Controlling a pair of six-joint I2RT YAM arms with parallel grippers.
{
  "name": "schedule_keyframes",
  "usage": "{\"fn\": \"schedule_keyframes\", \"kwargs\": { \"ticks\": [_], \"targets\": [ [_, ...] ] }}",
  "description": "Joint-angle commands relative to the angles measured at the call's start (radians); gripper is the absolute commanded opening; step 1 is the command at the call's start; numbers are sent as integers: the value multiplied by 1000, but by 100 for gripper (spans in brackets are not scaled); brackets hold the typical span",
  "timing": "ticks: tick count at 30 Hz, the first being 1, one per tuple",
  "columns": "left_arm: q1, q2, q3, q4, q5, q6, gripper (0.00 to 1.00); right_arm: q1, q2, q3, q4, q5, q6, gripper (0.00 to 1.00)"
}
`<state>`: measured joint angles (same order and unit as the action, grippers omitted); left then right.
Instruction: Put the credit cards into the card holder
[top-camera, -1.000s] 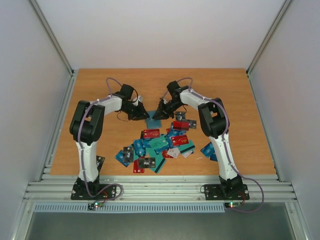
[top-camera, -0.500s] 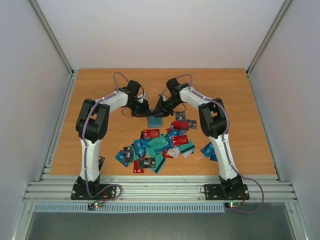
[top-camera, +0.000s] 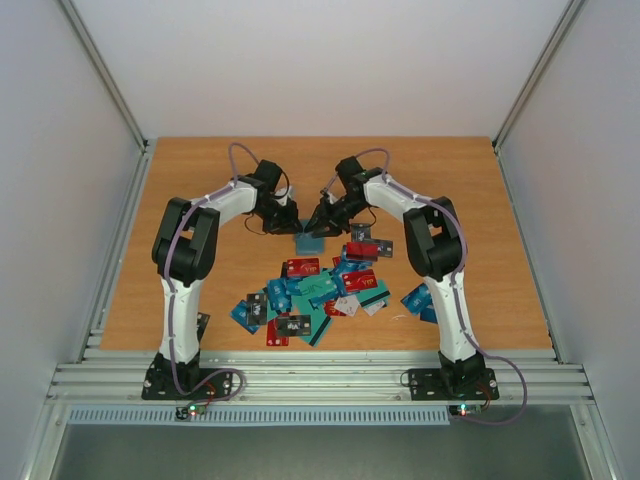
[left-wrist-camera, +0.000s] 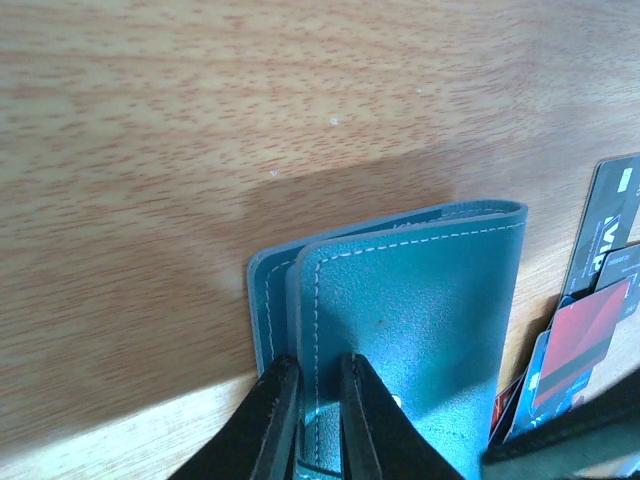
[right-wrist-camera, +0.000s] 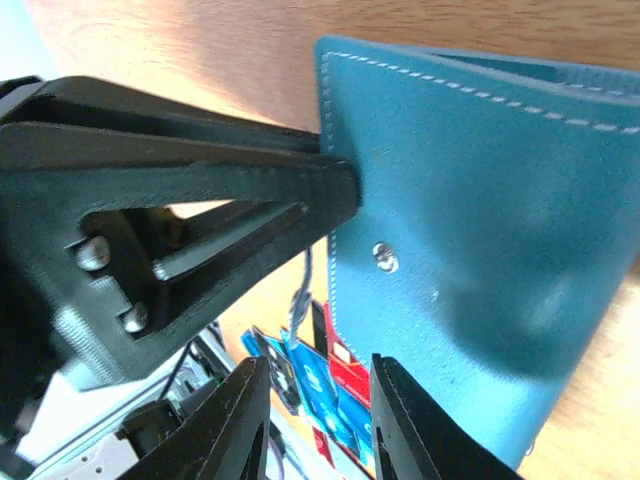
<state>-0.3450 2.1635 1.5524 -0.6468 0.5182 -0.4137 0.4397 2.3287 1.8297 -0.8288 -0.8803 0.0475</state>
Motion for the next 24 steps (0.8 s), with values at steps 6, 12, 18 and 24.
{"fn": "schedule_keyframes", "kwargs": {
  "ticks": [6, 12, 18, 24],
  "targets": [
    [-6, 42, 0, -49, -55, 16, 14, 16, -86, -61, 96, -19, 58, 28],
    [-6, 41, 2, -48, -55, 17, 14, 42, -77, -57, 86, -19, 52, 25],
    [-8, 42, 2, -48, -55, 18, 13, 51, -42, -26, 39, 14, 48, 22],
    [-8, 41, 3, -48, -55, 19, 13, 53, -25, -3, 17, 33, 47, 20]
  ]
}}
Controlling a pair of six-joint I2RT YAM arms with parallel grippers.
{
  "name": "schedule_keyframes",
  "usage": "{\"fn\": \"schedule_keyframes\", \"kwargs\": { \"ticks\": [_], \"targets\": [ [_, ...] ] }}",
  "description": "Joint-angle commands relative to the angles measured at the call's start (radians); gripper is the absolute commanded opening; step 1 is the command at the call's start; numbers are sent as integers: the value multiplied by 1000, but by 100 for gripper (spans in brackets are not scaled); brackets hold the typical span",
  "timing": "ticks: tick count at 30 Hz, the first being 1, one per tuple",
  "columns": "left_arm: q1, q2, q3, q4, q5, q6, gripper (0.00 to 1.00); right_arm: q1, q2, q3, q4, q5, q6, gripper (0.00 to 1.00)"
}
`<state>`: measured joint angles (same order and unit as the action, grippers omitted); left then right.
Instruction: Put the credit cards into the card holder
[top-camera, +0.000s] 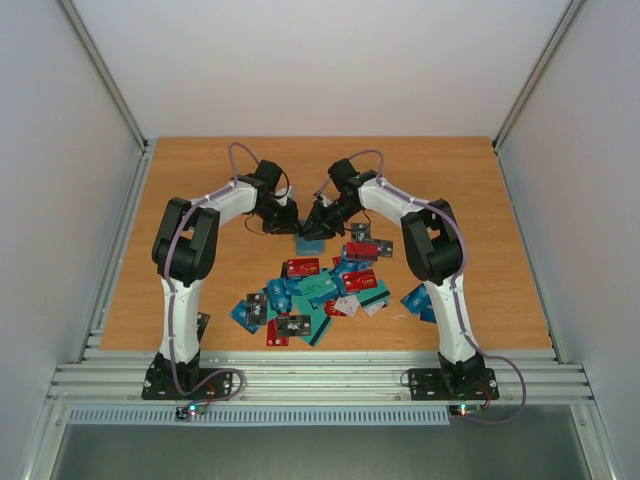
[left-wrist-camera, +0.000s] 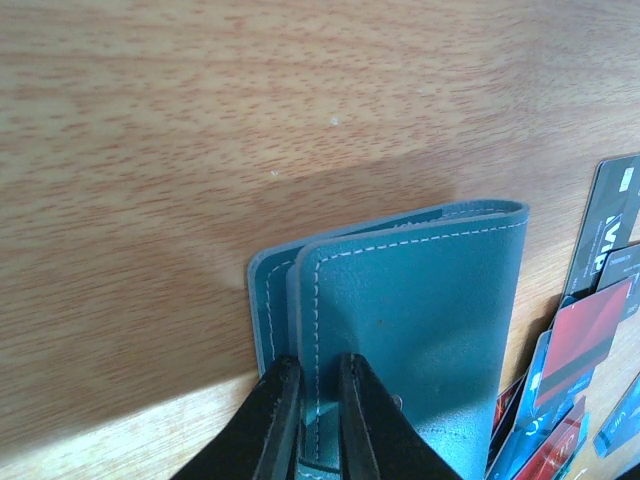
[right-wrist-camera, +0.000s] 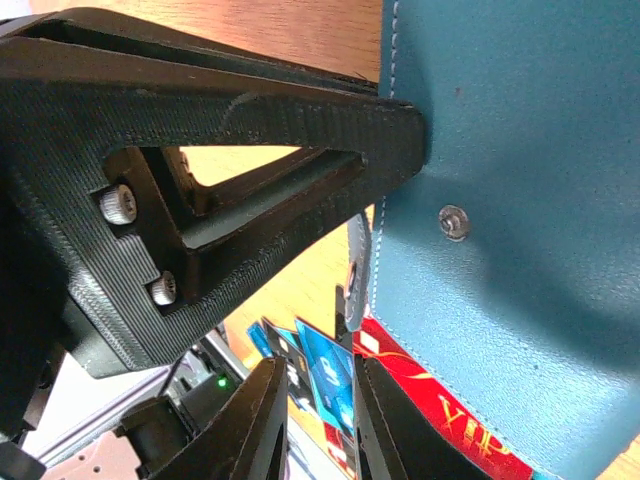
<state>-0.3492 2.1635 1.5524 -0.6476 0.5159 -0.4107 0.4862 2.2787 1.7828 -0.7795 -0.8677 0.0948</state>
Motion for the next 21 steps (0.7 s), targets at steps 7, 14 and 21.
{"fn": "schedule_keyframes", "kwargs": {
  "ticks": [7, 14, 21],
  "targets": [
    [-4, 37, -1, -49, -53, 21, 13, 9, 28, 52, -56, 38, -14, 20],
    [-4, 39, 6, -49, -50, 19, 13, 18, 60, 86, -72, 32, -18, 19],
    [-5, 39, 6, -47, -48, 21, 12, 18, 76, 103, -82, 35, -25, 19]
  ]
}}
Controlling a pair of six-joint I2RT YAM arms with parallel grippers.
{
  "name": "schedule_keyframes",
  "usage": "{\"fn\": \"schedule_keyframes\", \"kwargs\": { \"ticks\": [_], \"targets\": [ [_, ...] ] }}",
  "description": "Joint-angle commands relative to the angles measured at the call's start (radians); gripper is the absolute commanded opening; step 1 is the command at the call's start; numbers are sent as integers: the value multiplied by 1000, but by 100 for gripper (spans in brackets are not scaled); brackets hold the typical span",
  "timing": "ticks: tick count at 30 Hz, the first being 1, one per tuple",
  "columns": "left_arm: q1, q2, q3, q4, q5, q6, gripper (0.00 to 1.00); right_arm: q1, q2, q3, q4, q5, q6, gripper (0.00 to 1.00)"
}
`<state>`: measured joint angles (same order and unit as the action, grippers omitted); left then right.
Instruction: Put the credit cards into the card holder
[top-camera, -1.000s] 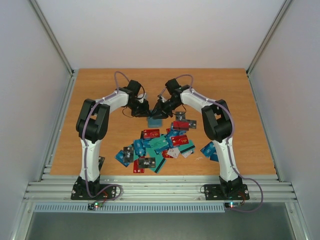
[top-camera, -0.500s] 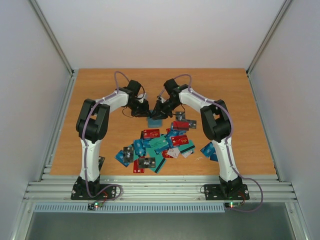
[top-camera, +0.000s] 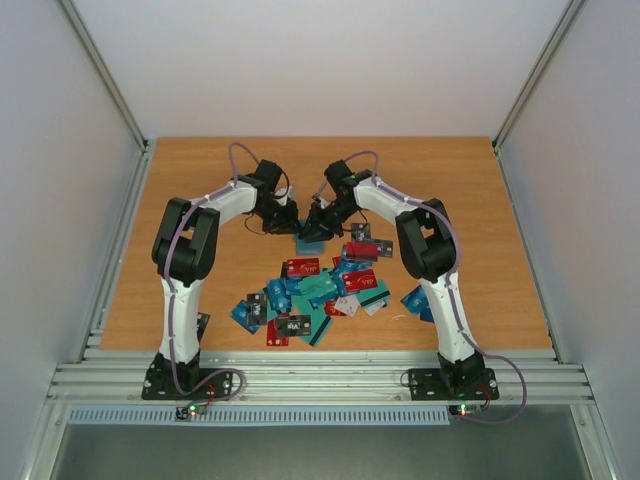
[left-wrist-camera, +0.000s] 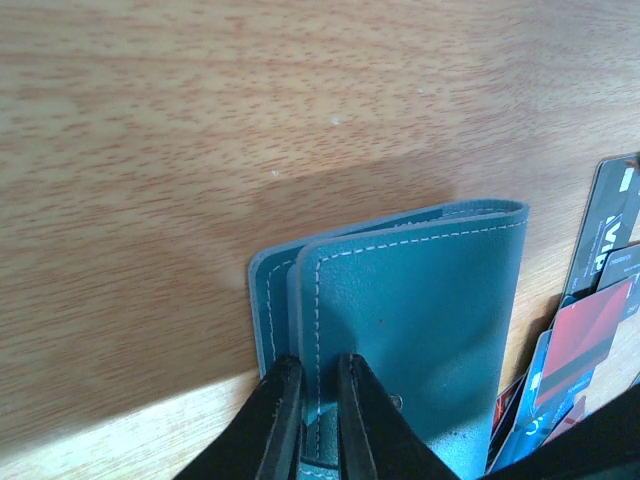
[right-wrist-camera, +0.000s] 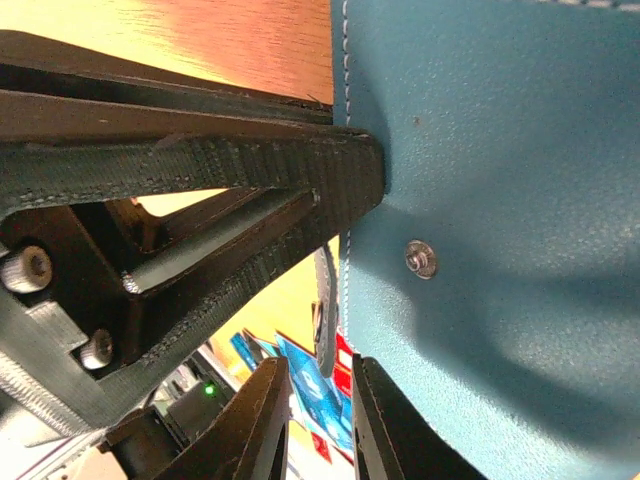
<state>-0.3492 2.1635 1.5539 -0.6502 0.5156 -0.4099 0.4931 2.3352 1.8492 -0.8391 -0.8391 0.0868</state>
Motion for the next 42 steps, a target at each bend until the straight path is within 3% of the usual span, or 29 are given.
{"fn": "schedule_keyframes", "kwargs": {
  "ticks": [1, 17, 42],
  "targets": [
    [-5, 39, 5, -45, -48, 20, 12, 11, 21, 38, -26, 8, -18, 19],
    [-6, 39, 9, -51, -46, 32, 12, 12, 47, 93, -70, 55, -38, 1],
    [-8, 27, 34, -99, -95, 104, 11, 11, 195, 375, -305, 188, -171, 1]
  ]
}}
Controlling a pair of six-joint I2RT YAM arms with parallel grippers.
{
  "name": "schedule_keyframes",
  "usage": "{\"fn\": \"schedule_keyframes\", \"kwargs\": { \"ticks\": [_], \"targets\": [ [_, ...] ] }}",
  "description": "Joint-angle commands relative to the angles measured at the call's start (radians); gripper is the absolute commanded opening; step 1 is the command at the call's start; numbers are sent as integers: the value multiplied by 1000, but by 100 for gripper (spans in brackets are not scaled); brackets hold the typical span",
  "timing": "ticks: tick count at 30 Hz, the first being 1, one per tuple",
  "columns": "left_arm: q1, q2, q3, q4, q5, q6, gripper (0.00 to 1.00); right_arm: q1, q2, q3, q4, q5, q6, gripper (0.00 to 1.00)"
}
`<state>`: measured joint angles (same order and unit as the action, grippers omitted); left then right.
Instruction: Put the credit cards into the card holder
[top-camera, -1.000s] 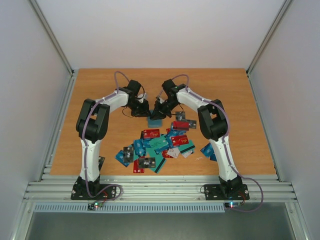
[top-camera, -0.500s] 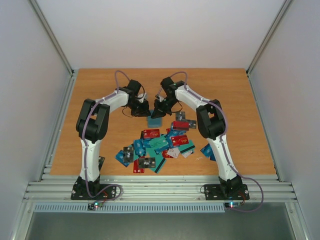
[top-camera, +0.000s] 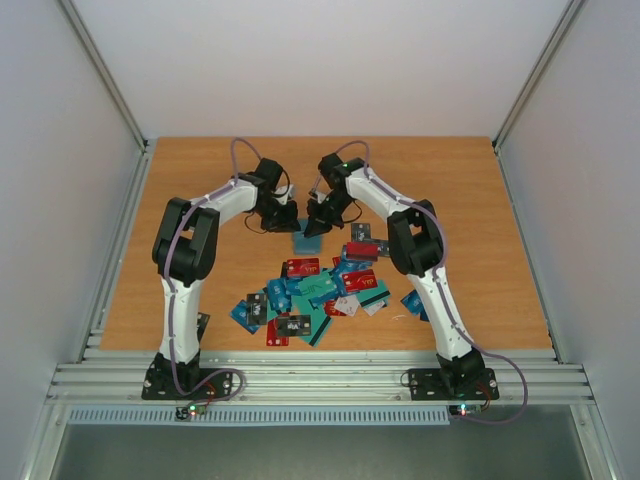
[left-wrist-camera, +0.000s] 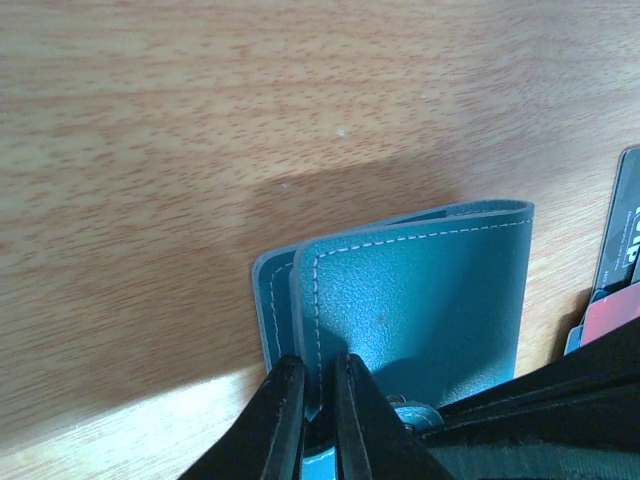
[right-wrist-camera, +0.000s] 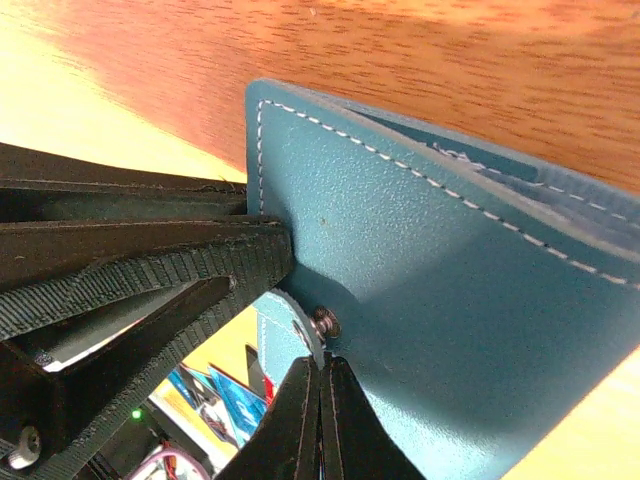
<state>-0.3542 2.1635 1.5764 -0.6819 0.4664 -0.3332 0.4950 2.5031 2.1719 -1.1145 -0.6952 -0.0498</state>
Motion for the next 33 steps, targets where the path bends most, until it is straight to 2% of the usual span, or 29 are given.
{"fn": "schedule_keyframes", "kwargs": {
  "ticks": [1, 19, 33],
  "targets": [
    [-3, 27, 12, -70, -48, 28, 11, 10, 29, 57, -34, 49, -37, 1],
    [-21, 39, 38, -121, -84, 78, 10, 3, 104, 152, -104, 95, -85, 1],
    [-34, 52, 57, -159, -90, 119, 9, -18, 169, 189, -147, 101, -37, 1]
  ]
}}
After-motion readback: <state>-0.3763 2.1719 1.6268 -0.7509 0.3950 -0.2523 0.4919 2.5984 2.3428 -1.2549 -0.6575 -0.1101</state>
